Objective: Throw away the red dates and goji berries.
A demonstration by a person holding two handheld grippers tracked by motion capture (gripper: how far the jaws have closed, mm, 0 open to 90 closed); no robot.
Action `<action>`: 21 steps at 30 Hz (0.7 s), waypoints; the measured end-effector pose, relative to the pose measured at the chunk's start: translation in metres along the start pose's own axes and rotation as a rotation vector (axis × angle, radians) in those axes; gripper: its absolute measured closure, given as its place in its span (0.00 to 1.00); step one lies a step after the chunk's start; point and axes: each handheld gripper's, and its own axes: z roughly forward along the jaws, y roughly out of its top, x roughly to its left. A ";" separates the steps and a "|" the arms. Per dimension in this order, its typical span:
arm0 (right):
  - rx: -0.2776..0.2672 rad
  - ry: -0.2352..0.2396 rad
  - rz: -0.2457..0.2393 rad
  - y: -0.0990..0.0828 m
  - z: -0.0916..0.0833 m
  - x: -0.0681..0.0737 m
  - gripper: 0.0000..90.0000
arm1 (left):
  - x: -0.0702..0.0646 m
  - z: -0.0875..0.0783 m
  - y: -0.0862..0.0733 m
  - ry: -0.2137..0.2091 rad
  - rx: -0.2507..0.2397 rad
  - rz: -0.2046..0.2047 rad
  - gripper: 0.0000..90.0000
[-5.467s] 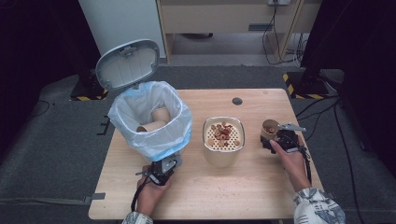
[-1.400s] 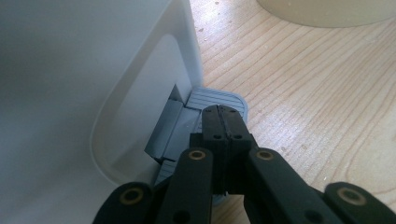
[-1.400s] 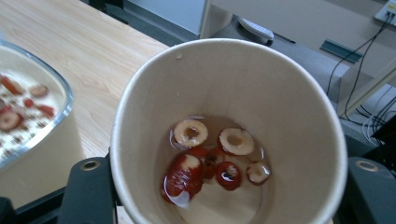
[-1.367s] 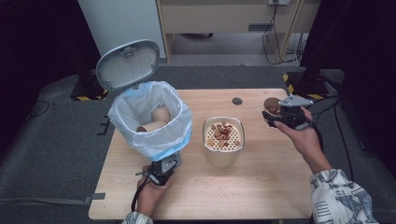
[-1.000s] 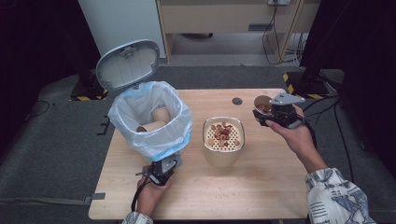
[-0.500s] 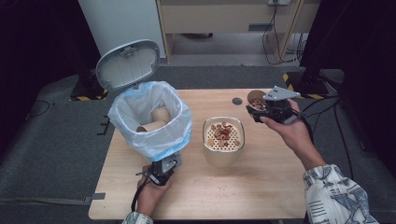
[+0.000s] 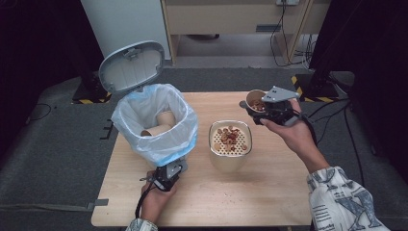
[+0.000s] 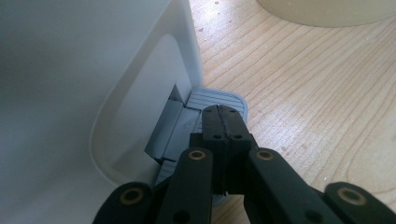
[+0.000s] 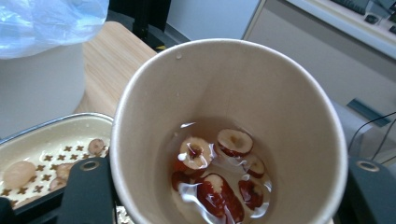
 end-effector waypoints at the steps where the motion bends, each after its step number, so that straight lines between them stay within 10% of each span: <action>1: 0.000 -0.004 -0.009 0.001 0.000 0.000 0.37 | 0.000 0.000 0.000 0.000 0.000 0.000 0.99; 21: -0.020 -0.019 -0.137 0.024 -0.002 0.009 0.37 | -0.001 0.000 0.000 0.008 -0.004 -0.017 0.99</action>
